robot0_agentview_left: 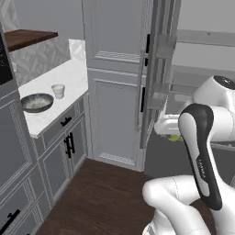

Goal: Grab a lemon wedge from the fridge and one ice cube from the ice bowl, and put them in the glass of lemonade.

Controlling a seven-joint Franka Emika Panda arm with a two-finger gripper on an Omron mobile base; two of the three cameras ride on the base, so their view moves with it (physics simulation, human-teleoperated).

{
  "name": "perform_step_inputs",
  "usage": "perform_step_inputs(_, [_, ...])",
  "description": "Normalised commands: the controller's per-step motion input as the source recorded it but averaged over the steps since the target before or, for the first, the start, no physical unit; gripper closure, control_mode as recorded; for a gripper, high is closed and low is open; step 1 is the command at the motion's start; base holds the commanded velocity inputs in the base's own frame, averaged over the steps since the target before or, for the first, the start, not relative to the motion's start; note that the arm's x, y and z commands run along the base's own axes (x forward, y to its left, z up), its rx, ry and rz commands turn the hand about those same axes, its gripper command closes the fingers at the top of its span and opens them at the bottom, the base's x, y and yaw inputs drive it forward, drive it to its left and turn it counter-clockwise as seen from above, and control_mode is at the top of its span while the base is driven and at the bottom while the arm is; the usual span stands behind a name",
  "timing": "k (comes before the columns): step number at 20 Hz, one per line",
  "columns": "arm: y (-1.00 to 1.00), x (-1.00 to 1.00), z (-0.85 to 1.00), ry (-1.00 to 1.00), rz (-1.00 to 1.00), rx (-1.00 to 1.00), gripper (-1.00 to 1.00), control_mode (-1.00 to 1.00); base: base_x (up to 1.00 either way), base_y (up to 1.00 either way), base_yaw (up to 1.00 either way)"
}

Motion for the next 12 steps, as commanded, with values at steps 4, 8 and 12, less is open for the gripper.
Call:
perform_step_inputs(4, [0.00,0.00,0.00,0.00,0.00,0.00,1.00,1.00,0.98,0.83,0.07])
perform_step_inputs(8, [0.00,0.00,0.00,0.00,0.00,0.00,1.00,1.00,1.00,0.62,0.00])
perform_step_inputs(12, [0.00,0.00,0.00,0.00,0.00,0.00,1.00,1.00,1.00,0.00,0.06])
